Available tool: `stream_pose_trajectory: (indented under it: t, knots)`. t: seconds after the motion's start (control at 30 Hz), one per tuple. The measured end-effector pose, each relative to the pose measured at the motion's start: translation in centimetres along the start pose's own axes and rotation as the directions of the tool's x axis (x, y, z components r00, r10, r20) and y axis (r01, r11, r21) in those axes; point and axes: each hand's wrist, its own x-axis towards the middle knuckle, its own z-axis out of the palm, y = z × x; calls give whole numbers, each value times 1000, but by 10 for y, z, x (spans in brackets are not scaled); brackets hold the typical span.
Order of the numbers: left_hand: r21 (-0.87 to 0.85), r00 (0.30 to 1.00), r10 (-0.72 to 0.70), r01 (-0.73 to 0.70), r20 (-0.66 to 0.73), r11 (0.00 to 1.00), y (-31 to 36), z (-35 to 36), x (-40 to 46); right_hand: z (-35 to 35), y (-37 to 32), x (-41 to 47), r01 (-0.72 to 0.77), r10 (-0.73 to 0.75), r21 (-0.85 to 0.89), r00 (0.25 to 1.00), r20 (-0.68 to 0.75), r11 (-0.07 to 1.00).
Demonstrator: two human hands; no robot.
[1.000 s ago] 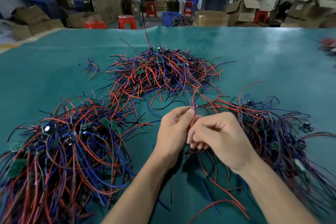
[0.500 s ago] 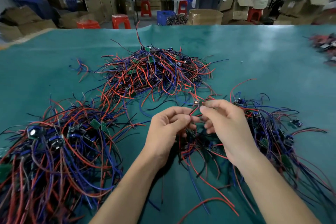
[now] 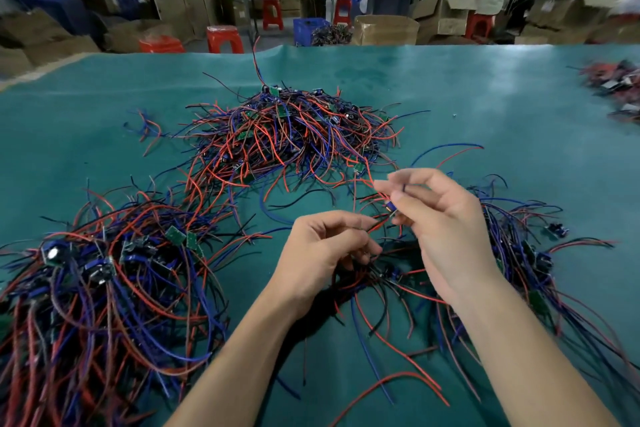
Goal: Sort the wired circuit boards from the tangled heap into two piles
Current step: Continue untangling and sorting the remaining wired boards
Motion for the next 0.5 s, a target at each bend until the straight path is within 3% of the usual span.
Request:
stream_pose_trajectory:
  t: [0.1, 0.33, 0.5]
  knots:
    - [26, 998, -32, 31, 48, 999, 1, 0, 0, -2, -1, 1, -19, 15, 86, 999, 41, 996]
    - [44, 999, 18, -20, 45, 999, 3, -2, -2, 9, 8, -3, -19, 13, 49, 993, 115, 999]
    - [28, 999, 27, -26, -21, 999, 2, -1, -1, 2, 7, 0, 167, -180, -293, 983, -19, 942]
